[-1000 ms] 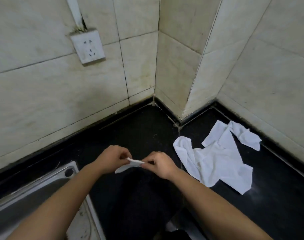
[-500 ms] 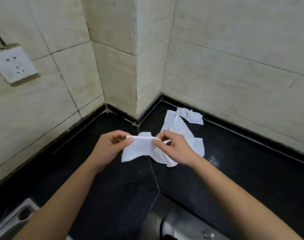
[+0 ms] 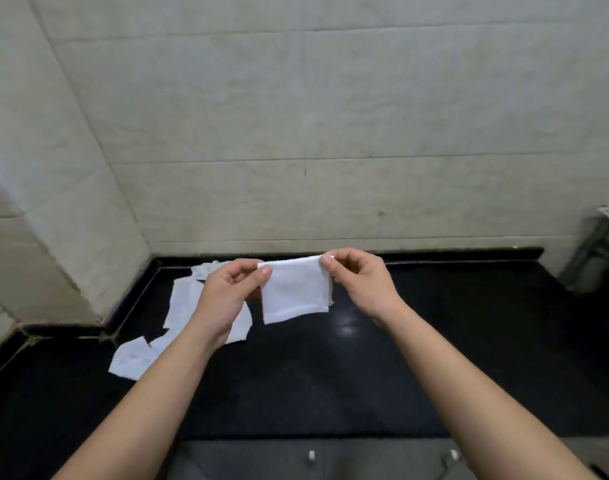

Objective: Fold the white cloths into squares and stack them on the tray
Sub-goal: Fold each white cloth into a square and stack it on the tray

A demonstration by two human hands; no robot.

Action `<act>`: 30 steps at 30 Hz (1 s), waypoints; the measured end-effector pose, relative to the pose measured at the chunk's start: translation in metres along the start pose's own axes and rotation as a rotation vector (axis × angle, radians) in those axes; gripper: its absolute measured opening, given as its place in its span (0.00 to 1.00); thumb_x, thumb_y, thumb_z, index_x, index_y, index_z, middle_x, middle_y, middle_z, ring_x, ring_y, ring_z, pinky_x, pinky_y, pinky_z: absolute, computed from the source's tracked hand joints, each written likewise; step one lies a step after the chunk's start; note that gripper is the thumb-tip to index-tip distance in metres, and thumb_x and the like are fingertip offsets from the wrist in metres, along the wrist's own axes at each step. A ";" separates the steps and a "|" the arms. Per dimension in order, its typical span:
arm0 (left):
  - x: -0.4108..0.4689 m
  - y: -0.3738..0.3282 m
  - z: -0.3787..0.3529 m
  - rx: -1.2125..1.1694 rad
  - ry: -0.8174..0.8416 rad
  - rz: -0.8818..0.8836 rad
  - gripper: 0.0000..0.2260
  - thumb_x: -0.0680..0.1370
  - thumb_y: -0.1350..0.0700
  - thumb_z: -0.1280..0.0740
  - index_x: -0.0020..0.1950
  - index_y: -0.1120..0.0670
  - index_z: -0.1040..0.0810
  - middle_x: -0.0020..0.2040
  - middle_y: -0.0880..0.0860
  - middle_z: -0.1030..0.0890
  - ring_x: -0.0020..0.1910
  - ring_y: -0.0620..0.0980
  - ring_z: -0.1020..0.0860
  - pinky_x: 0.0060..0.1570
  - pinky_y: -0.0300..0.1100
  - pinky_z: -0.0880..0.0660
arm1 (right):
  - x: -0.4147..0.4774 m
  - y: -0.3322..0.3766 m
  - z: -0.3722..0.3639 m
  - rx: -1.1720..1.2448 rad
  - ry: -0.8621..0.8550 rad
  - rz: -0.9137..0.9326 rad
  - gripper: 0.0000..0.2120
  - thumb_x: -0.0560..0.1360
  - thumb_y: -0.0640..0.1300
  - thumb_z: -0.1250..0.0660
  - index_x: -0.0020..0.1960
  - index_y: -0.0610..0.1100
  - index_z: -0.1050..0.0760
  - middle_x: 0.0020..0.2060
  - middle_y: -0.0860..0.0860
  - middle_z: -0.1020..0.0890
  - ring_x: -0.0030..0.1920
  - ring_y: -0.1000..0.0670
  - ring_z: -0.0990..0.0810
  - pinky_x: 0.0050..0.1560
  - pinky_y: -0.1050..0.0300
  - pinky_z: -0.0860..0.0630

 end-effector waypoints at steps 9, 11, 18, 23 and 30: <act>-0.047 0.019 -0.311 -0.006 0.348 0.016 0.03 0.76 0.60 0.28 0.43 0.53 0.16 0.45 0.53 0.16 0.48 0.49 0.19 0.60 0.57 0.24 | -0.108 -0.015 0.307 -0.137 -0.339 0.007 0.03 0.75 0.46 0.26 0.46 0.47 0.15 0.43 0.52 0.13 0.45 0.57 0.17 0.50 0.59 0.21; -0.059 0.016 -0.375 0.000 0.437 0.007 0.03 0.75 0.59 0.28 0.43 0.53 0.16 0.45 0.53 0.15 0.48 0.49 0.19 0.58 0.56 0.24 | -0.136 -0.008 0.369 -0.162 -0.425 0.012 0.03 0.75 0.46 0.26 0.46 0.46 0.15 0.43 0.51 0.13 0.45 0.57 0.17 0.49 0.60 0.22; -0.105 0.024 -0.548 0.071 0.699 -0.037 0.01 0.75 0.57 0.26 0.45 0.53 0.16 0.47 0.52 0.15 0.49 0.48 0.20 0.52 0.49 0.23 | -0.225 -0.005 0.522 -0.238 -0.669 0.010 0.04 0.77 0.46 0.28 0.48 0.46 0.16 0.42 0.54 0.15 0.42 0.61 0.20 0.45 0.67 0.25; -0.117 0.032 -0.643 0.085 0.819 -0.066 0.03 0.74 0.54 0.25 0.46 0.51 0.15 0.50 0.58 0.16 0.49 0.49 0.21 0.50 0.45 0.23 | -0.260 -0.020 0.603 -0.279 -0.791 0.008 0.02 0.76 0.48 0.28 0.45 0.52 0.17 0.43 0.58 0.15 0.46 0.60 0.19 0.47 0.66 0.25; -0.113 0.049 -0.780 0.028 0.891 -0.095 0.07 0.70 0.52 0.24 0.43 0.53 0.16 0.41 0.51 0.17 0.42 0.45 0.21 0.43 0.41 0.23 | -0.260 -0.047 0.727 -0.287 -0.872 0.002 0.03 0.76 0.50 0.28 0.43 0.56 0.17 0.41 0.58 0.16 0.40 0.58 0.22 0.43 0.60 0.24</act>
Point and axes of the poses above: each hand's wrist, its own x-axis towards the middle knuckle, its own z-axis out of the back of the hand, y = z × x, the point moved 2 cm from there along x, towards the middle knuckle
